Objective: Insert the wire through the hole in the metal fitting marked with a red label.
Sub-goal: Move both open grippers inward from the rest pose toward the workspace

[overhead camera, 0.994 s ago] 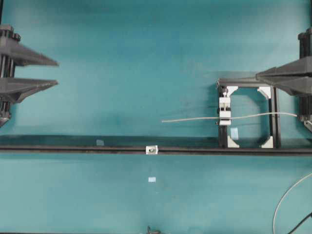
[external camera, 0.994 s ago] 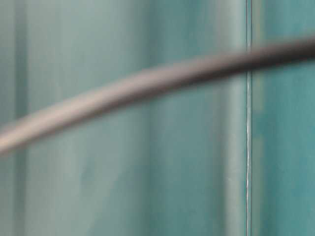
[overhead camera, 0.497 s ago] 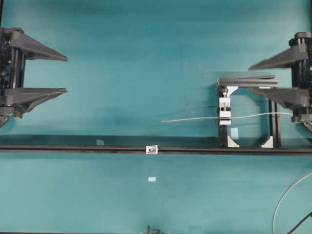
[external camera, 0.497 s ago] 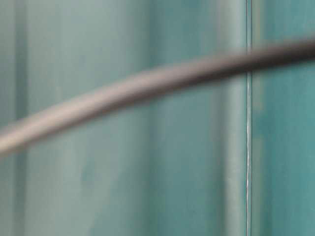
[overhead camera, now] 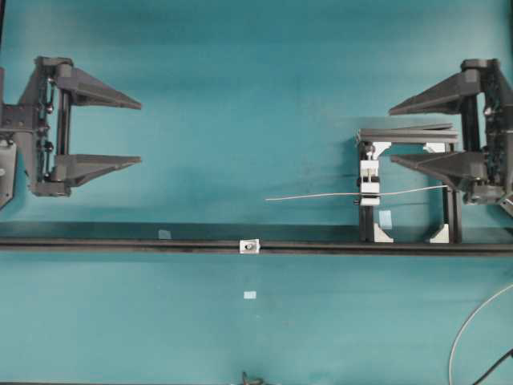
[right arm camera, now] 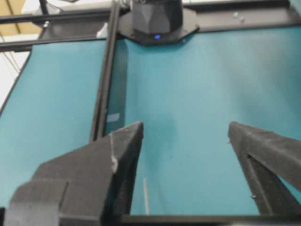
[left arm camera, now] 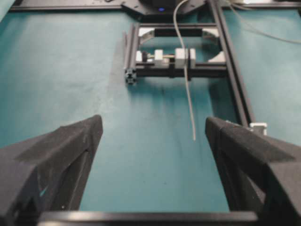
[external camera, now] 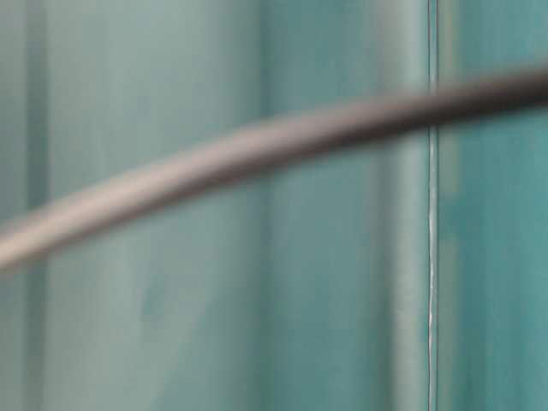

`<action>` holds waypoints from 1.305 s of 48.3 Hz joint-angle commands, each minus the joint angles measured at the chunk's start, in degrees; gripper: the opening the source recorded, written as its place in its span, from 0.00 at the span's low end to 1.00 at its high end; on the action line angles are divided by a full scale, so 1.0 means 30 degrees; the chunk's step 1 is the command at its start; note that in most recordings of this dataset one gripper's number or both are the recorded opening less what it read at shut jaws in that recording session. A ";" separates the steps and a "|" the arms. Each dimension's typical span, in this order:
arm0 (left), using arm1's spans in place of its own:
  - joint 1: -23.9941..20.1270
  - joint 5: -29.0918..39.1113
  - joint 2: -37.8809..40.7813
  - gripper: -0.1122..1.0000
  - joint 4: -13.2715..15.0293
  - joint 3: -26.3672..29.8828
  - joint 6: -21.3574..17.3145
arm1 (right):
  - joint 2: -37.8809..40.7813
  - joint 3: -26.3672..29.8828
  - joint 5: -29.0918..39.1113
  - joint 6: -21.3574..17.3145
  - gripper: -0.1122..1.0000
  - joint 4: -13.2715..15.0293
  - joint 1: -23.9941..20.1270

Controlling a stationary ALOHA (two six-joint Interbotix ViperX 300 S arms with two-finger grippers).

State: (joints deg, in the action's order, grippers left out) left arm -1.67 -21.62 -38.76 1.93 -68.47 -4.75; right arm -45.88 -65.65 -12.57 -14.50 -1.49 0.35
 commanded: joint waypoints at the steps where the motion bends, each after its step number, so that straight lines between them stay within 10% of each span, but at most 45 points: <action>1: -0.0059 -0.0791 0.0410 0.84 0.0000 0.0117 -0.0088 | 0.0498 0.0381 -0.0176 -0.0498 0.86 -0.0029 0.0029; 63: -0.0029 -0.5479 0.7588 0.86 0.0059 -0.0234 0.0029 | 1.0605 0.2109 -0.3252 -0.0732 0.86 0.0498 -0.1172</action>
State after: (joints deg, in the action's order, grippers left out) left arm -1.67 -37.44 -15.91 1.93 -69.61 -4.75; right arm -14.85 -60.91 -21.71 -16.70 -0.18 -2.64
